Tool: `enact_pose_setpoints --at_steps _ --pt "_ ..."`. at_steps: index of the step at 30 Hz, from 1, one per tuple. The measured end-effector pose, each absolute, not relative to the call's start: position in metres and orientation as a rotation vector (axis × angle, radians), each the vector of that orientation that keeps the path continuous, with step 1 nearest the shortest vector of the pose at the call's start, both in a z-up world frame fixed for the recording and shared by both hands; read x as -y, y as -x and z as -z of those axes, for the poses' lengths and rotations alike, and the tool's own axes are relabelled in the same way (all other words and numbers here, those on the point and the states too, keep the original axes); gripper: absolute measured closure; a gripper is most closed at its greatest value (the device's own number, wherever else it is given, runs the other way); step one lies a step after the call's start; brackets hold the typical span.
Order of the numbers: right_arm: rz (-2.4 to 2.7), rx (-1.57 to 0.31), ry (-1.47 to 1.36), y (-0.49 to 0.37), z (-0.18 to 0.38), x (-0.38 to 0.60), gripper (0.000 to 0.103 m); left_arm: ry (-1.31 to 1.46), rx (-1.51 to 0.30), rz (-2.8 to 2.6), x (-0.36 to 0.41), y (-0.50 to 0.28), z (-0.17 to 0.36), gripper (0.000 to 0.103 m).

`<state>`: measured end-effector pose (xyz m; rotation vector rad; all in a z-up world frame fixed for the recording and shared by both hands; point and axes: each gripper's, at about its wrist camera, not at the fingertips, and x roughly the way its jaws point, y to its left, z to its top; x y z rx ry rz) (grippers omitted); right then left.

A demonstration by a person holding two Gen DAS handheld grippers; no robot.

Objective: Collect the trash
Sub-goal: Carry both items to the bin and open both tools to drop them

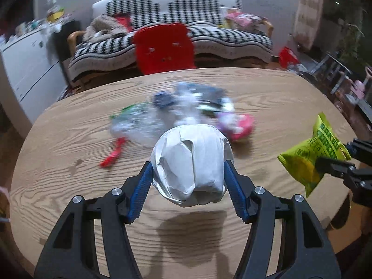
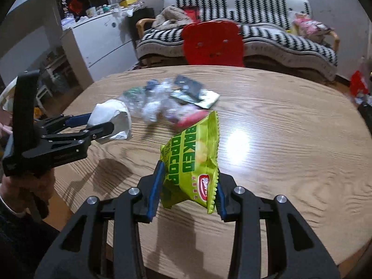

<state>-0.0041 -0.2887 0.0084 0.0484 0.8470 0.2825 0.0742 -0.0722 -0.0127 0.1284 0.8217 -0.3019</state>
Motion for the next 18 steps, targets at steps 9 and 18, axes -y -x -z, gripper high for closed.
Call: enact_pose_setpoints --at_steps 9,18 --pt "-0.078 -0.82 -0.066 0.088 -0.01 0.425 0.065 -0.205 -0.833 0.564 0.204 -0.015 0.017 0.042" --pt "0.185 -0.837 -0.195 0.197 0.014 0.576 0.065 -0.354 -0.857 0.898 0.35 0.076 0.05 0.042"
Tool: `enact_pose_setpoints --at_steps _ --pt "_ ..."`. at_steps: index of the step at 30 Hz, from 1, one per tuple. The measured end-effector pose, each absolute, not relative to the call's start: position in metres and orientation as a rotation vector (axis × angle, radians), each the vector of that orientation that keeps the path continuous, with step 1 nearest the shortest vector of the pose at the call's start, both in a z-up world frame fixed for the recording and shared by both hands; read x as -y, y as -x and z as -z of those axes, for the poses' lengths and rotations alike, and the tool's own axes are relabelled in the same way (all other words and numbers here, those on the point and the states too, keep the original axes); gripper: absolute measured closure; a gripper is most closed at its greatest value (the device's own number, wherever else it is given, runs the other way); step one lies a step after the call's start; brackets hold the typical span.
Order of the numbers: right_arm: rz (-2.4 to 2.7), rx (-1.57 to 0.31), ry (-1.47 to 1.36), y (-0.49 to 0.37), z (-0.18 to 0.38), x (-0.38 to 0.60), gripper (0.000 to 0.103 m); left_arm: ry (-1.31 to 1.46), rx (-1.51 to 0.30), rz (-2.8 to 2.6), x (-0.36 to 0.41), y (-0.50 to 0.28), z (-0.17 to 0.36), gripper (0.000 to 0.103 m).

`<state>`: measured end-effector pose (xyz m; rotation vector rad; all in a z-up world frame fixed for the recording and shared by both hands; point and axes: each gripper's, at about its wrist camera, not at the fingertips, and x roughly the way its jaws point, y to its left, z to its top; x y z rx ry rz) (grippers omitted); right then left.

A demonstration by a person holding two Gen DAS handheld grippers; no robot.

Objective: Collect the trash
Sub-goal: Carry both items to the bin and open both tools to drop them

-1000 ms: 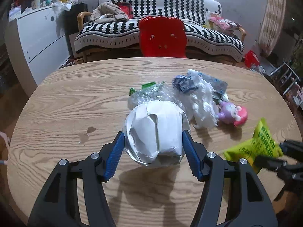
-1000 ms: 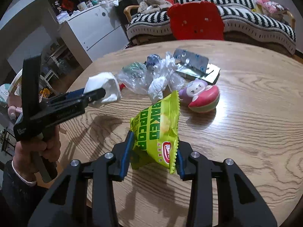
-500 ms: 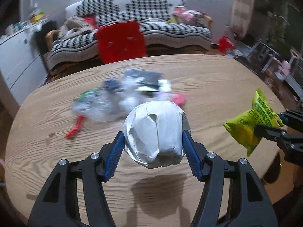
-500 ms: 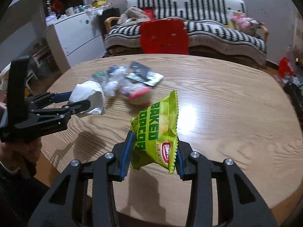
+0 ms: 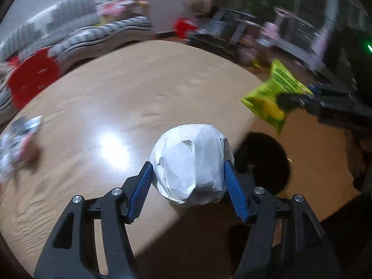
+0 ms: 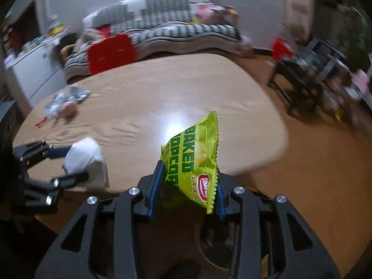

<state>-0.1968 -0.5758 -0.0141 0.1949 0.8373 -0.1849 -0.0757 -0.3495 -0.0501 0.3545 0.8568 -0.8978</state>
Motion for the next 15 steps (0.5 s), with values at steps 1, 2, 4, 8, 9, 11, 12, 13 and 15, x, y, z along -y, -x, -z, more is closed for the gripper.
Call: enact_pose_setpoints --at_steps 1,2,4,8,9,11,12,13,15 --pt "0.205 -0.841 -0.211 0.208 0.018 0.588 0.065 -0.363 -0.864 0.925 0.359 0.083 0.054 0.042" --pt "0.218 -0.846 -0.221 0.215 0.02 0.594 0.065 -0.377 -0.876 0.964 0.374 0.094 0.061 0.042" --pt "0.251 -0.867 -0.246 0.233 0.03 0.612 0.065 -0.416 -0.886 1.014 0.399 0.112 0.074 0.042" --pt "0.285 -0.901 -0.283 0.256 0.047 0.632 0.065 -0.457 -0.908 1.076 0.437 0.139 0.095 0.042" --pt "0.29 -0.908 -0.288 0.261 0.051 0.635 0.065 -0.461 -0.91 1.091 0.445 0.144 0.099 0.042" --pt "0.298 -0.914 -0.293 0.268 0.054 0.64 0.065 -0.472 -0.916 1.108 0.459 0.151 0.105 0.042" --pt "0.303 -0.914 -0.299 0.271 0.055 0.643 0.065 -0.475 -0.918 1.113 0.463 0.154 0.107 0.042" --pt "0.304 -0.914 -0.305 0.274 0.055 0.646 0.065 -0.477 -0.92 1.115 0.467 0.154 0.107 0.042" --pt "0.309 -0.908 -0.311 0.28 0.057 0.65 0.065 -0.479 -0.928 1.117 0.476 0.155 0.111 0.042"
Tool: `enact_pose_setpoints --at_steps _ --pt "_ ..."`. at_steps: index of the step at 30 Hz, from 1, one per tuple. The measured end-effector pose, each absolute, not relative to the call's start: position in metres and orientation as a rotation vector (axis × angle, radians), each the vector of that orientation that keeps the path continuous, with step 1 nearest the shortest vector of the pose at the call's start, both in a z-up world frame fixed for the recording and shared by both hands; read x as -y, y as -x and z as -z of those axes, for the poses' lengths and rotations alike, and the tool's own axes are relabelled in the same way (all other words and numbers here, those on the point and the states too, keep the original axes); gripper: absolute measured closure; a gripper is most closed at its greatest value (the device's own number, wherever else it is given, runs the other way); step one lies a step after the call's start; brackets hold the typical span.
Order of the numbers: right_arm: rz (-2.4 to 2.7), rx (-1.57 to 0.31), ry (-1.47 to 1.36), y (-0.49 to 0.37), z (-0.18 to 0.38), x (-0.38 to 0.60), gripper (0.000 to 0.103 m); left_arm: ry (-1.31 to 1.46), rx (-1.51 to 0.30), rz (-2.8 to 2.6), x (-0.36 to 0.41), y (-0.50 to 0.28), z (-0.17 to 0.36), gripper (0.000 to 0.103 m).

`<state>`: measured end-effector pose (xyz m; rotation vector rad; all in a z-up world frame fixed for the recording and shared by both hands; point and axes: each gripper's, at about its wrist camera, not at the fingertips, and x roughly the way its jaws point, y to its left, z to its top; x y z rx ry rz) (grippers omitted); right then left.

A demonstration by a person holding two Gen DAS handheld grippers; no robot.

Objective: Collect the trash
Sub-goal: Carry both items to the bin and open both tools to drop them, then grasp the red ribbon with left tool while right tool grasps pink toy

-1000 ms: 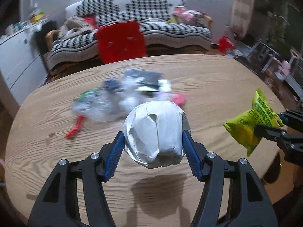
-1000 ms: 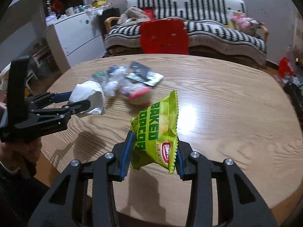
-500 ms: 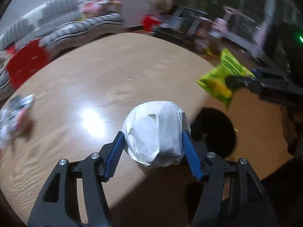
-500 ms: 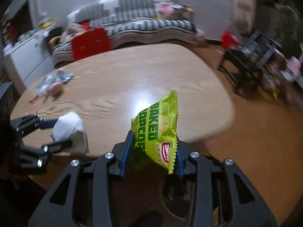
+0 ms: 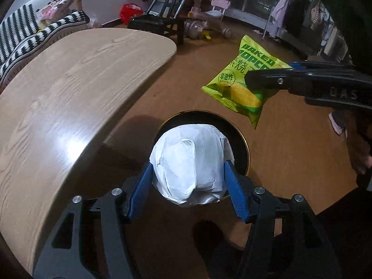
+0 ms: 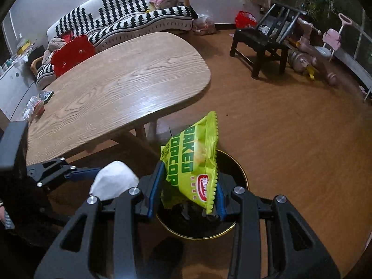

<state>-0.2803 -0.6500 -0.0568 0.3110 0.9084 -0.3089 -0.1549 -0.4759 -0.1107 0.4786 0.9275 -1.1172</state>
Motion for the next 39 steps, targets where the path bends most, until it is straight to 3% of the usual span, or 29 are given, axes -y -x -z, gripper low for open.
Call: enact_pose_setpoints --at_steps 14,16,18,27,34,39 --pt "0.341 -0.94 -0.321 0.278 0.064 0.657 0.064 -0.469 -0.933 1.122 0.5 0.146 0.113 0.041" --pt "0.357 -0.939 -0.316 0.277 0.064 0.659 0.06 -0.467 -0.928 1.126 0.502 0.146 0.113 0.033" --pt "0.369 -0.927 -0.317 0.278 0.062 0.66 0.041 -0.46 -0.915 1.129 0.503 0.148 0.111 0.023" --pt "0.35 -0.903 -0.31 0.269 0.05 0.652 0.04 -0.473 -0.886 1.119 0.499 0.144 0.106 0.015" --pt "0.243 -0.84 -0.265 0.223 0.012 0.602 0.039 -0.432 -0.839 1.041 0.448 0.115 0.075 0.01" --pt "0.105 -0.791 -0.253 0.156 -0.011 0.539 0.034 -0.363 -0.806 0.889 0.367 0.07 0.046 0.009"
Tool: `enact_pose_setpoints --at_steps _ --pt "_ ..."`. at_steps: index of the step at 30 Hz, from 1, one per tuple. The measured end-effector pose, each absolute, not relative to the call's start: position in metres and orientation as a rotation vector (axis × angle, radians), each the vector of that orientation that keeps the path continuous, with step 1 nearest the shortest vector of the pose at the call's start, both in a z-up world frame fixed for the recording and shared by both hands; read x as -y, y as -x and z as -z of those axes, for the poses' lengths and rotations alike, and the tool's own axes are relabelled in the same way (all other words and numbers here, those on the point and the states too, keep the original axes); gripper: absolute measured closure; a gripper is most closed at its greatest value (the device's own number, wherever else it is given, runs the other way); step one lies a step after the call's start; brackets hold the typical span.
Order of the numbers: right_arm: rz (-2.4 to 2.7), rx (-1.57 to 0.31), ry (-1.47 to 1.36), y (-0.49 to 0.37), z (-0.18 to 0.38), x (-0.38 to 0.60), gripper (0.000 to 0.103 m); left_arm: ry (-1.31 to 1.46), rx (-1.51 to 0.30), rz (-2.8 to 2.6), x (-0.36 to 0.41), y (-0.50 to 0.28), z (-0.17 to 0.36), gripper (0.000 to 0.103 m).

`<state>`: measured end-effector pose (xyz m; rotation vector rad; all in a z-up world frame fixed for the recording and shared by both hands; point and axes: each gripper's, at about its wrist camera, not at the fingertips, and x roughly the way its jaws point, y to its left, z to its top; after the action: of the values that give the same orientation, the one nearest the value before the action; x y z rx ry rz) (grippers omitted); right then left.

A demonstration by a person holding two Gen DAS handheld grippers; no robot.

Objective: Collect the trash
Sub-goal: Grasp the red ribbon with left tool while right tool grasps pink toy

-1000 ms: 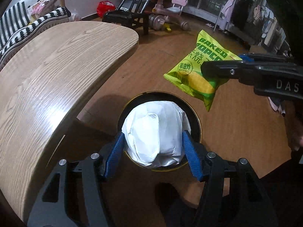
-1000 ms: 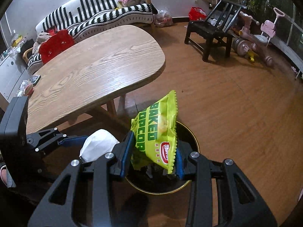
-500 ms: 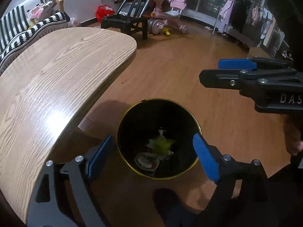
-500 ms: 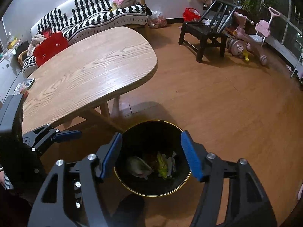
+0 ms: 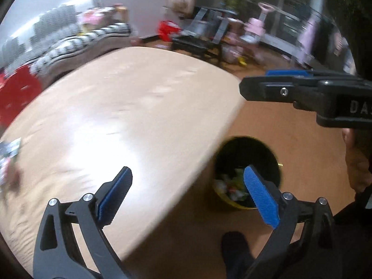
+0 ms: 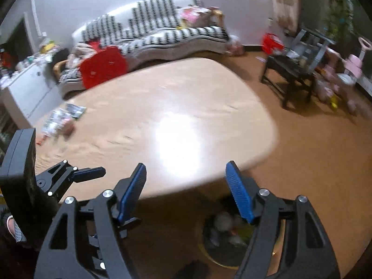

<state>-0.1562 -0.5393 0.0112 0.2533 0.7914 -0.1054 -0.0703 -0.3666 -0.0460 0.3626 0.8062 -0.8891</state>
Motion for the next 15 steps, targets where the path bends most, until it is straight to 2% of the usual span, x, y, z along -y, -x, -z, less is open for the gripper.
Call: enact_pose_setpoints --at_steps 8,15 --pt "-0.143 -0.822 -0.182 0.048 -0.015 0.398 0.034 -0.231 -0.803 0.566 0.188 -0.006 0.025 0.009" --pt "-0.32 -0.839 -0.076 -0.028 0.001 0.286 0.034 -0.163 -0.844 0.275 0.038 -0.067 0.036 0.009"
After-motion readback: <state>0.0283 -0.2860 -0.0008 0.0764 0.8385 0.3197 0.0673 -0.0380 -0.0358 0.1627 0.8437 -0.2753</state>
